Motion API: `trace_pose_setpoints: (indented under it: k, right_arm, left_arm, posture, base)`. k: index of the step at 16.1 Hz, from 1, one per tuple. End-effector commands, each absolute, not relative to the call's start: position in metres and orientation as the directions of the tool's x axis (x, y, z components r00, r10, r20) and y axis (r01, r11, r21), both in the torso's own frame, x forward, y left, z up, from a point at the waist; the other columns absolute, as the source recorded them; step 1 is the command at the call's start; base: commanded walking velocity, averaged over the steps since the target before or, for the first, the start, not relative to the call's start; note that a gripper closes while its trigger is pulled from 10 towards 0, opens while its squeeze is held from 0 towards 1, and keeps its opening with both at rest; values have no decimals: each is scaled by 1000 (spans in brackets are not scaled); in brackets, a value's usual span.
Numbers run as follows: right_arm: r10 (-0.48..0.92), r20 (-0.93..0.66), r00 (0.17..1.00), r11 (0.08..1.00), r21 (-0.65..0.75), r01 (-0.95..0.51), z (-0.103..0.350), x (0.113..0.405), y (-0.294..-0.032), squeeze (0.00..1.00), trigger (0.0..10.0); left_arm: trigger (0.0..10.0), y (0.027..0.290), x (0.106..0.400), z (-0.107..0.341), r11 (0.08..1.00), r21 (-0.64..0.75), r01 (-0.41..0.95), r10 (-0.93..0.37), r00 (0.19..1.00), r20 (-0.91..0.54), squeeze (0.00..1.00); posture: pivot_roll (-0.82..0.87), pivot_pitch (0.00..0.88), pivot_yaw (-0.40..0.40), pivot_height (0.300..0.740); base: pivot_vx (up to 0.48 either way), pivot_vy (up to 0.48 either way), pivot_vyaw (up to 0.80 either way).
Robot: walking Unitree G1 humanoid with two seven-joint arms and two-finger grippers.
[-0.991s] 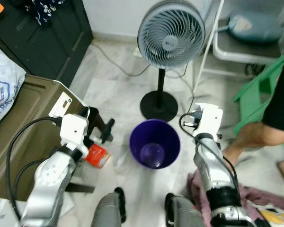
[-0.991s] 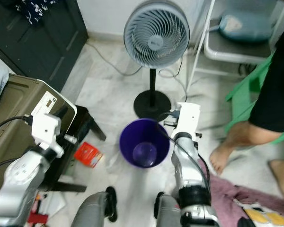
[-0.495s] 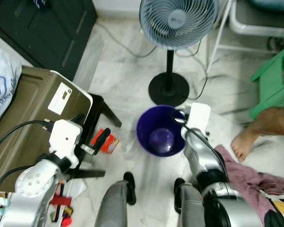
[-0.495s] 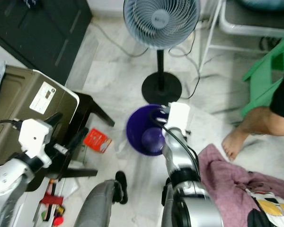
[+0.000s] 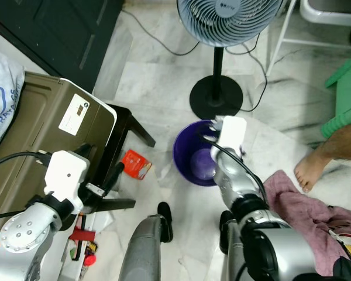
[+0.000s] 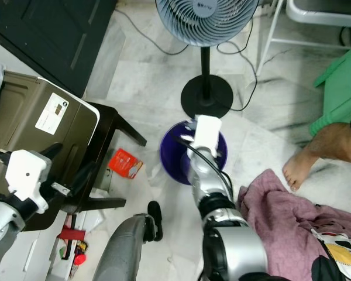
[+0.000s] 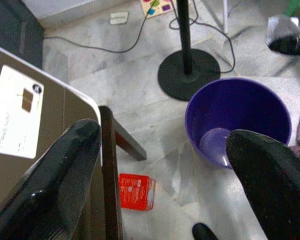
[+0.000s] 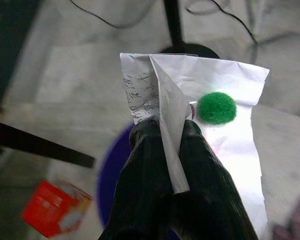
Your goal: Clean up the room
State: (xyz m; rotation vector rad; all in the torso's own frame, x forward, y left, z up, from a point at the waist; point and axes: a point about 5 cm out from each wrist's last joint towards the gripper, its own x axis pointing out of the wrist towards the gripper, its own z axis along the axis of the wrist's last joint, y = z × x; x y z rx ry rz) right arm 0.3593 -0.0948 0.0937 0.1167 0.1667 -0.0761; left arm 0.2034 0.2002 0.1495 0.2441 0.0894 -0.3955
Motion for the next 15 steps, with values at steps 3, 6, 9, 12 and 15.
trace_pose_setpoints:
  k: [3,6,9,12,15]
  right_arm:
    - [3,-169,986,989,145,22,92,355,-71,0,10000]
    - [14,-172,985,990,144,11,87,352,-65,0,10000]
    - [6,-170,985,985,170,23,85,350,-69,1000,10000]
    - [3,-166,986,985,169,25,84,351,-72,1000,10000]
    - [7,-166,986,987,161,20,82,350,-73,1000,10000]
  left_arm:
    - [10000,209,198,147,901,229,369,-334,926,-179,0]
    - [10000,206,198,147,900,221,375,-338,922,-186,0]
    - [10000,207,199,145,901,219,373,-335,922,-191,0]
    - [10000,207,199,143,905,213,368,-329,923,-197,0]
    - [10000,212,198,136,911,216,351,-306,927,-215,0]
  posture:
    - [323,461,232,740]
    - [322,458,234,740]
    - [313,455,233,740]
    - [306,454,230,740]
    - [293,448,225,740]
  base:
    - [0,0,0]
    - [0,0,0]
    - [0,0,0]
    - [0,0,0]
    - [0,0,0]
